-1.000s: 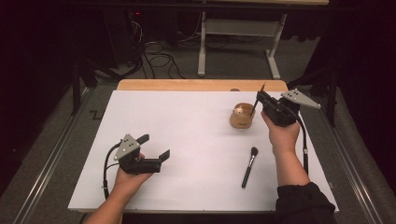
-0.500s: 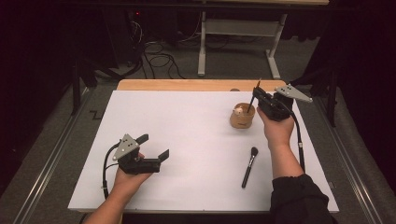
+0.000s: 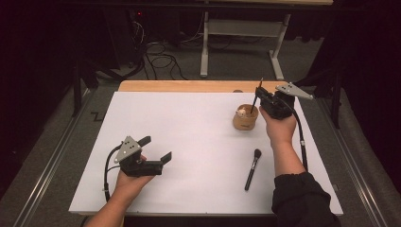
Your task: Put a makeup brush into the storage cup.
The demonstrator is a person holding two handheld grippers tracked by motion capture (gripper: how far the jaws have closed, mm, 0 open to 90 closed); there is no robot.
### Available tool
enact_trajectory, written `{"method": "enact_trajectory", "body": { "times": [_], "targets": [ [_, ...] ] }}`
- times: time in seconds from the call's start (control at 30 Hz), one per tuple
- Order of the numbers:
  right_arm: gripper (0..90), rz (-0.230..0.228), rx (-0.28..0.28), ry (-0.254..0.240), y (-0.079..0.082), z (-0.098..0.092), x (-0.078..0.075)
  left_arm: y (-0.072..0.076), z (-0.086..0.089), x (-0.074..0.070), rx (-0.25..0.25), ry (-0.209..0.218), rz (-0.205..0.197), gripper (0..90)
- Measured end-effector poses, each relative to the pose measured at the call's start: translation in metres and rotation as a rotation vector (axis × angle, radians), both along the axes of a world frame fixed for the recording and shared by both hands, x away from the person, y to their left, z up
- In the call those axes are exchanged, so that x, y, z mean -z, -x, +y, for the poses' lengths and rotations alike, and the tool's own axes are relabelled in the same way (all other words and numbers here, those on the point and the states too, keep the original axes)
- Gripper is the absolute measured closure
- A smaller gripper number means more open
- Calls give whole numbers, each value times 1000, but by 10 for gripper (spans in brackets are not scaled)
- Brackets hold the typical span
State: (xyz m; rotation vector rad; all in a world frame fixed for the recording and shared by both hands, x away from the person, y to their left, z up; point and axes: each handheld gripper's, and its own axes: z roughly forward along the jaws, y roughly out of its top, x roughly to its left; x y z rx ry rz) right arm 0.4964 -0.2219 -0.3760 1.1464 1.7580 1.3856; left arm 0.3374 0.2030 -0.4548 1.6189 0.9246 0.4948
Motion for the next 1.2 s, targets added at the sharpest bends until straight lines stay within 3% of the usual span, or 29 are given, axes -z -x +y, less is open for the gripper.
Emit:
{"method": "enact_trajectory", "body": {
  "times": [0.67, 1.2],
  "targets": [
    [843, 60, 10, 89, -11, 5, 18, 0, 0, 0, 3, 6, 1, 9],
    [843, 100, 8, 108, -14, 9, 29, 1, 1, 0, -3, 10, -4, 9]
  ]
}}
